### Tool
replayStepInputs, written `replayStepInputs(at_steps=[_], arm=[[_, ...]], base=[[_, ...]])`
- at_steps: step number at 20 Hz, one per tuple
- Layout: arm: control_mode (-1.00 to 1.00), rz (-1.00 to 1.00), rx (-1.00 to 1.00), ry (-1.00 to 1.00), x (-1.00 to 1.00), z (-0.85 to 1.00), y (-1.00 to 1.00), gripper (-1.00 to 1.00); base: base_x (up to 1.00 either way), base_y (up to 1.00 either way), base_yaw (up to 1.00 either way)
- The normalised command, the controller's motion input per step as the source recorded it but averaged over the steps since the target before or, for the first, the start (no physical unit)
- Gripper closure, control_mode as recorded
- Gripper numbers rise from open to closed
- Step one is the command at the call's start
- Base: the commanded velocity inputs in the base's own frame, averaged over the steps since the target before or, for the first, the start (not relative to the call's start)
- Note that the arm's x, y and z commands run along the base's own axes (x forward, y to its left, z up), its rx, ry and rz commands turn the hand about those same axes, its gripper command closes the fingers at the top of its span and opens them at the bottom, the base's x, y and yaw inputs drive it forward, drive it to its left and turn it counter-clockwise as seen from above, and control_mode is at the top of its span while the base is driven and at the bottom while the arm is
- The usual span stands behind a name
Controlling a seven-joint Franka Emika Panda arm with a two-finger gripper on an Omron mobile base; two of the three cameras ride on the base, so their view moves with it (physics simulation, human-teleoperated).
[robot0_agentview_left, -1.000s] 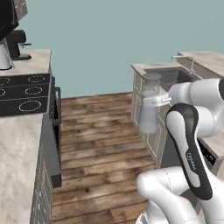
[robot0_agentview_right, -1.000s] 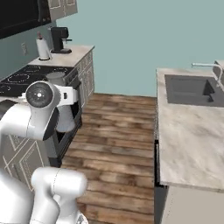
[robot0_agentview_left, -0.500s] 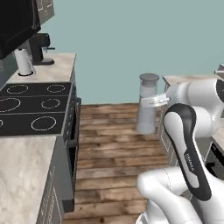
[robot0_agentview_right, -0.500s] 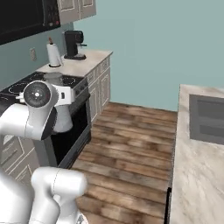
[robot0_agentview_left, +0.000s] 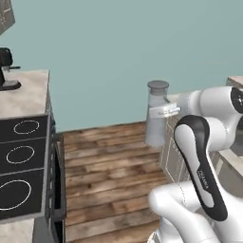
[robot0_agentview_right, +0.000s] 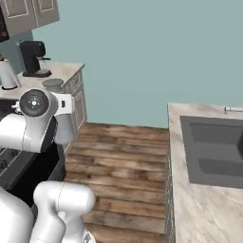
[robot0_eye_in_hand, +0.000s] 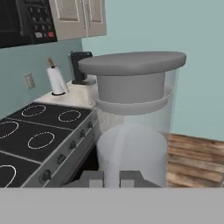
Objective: Move the donut and butter stick from the top shelf to the second highest shelf to make space. Then, place the pitcher from the counter on the cleared top shelf.
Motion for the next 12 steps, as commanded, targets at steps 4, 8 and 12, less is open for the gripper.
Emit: replayStepInputs(at_steps=[4, 8, 12], arm=[[1.0, 0.0, 0.0, 0.0, 0.0, 0.0, 0.0, 1.0], [1.0, 0.0, 0.0, 0.0, 0.0, 0.0, 0.0, 1.0], [1.0, 0.0, 0.0, 0.0, 0.0, 0.0, 0.0, 1.0]], base=[[0.77, 0.25, -0.64], [0.77, 0.41, -0.64], [1.0, 0.8, -0.44]])
